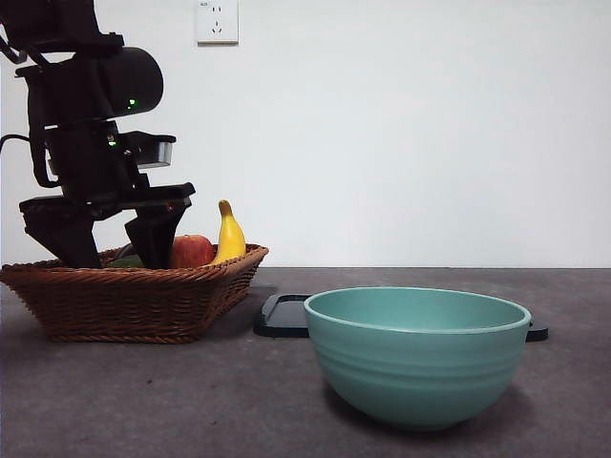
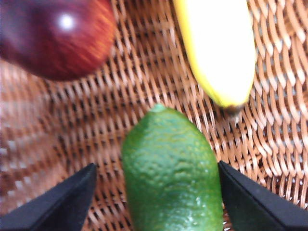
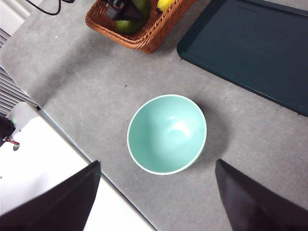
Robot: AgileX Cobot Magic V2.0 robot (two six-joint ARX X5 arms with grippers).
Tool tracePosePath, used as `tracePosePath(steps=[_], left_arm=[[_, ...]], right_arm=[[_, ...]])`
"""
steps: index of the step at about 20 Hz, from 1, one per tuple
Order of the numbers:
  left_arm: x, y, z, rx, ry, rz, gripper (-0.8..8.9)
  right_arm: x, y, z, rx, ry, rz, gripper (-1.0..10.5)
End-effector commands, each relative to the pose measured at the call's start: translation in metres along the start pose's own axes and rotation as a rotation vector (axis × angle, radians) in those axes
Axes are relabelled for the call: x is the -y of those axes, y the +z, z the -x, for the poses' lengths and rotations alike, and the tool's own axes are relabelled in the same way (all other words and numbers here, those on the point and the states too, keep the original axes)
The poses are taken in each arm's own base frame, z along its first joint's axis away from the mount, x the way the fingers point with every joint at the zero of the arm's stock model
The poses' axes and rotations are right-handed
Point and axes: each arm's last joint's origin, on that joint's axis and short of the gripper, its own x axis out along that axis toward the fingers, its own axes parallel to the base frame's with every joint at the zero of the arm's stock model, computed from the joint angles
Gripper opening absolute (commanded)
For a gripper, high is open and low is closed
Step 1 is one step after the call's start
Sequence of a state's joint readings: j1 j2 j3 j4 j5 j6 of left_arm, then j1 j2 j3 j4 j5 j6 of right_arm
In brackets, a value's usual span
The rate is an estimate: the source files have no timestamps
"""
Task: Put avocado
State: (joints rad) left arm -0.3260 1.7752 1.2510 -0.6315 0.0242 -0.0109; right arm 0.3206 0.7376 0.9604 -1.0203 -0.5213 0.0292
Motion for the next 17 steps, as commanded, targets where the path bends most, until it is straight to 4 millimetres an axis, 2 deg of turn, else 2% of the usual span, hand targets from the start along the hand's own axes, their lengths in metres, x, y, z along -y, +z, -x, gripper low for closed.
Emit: tracePosePath(steps=[1, 3, 6, 8, 10, 13, 17], left_arm=[[0.003, 0.005, -0.005, 0.001, 0.000, -0.024, 2.54], [0.005, 0.005, -0.005, 0.002, -0.002, -0.028, 2.06], [0.007, 0.005, -0.003, 0.000, -0.004, -0.032, 2.06], [0.007, 0.006, 0.005, 0.022, -0.005, -0.033, 2.06], [0.011, 0.009, 0.022, 0.073, -0.011, -0.043, 2.06], [0.024, 0.008, 0.061, 0.167, -0.064, -0.076, 2.06], [0.058, -0.009, 0.108, 0.214, -0.220, -0.185, 2.06]], right_arm=[[-0.002, 0.004, 0.002, 0.013, 0.006, 0.015, 3.8], [-0.002, 0.004, 0.002, 0.013, 0.006, 0.015, 3.8], [-0.002, 0.004, 0.002, 0.013, 0.006, 0.015, 3.8], [-0.002, 0.004, 0.002, 0.013, 0.005, 0.015, 3.8], [-0.002, 0.004, 0.002, 0.013, 0.005, 0.015, 3.8], [-0.002, 0.004, 0.002, 0.013, 0.004, 0.015, 3.8], [-0.001, 0.004, 0.002, 0.015, -0.020, 0.015, 3.8]])
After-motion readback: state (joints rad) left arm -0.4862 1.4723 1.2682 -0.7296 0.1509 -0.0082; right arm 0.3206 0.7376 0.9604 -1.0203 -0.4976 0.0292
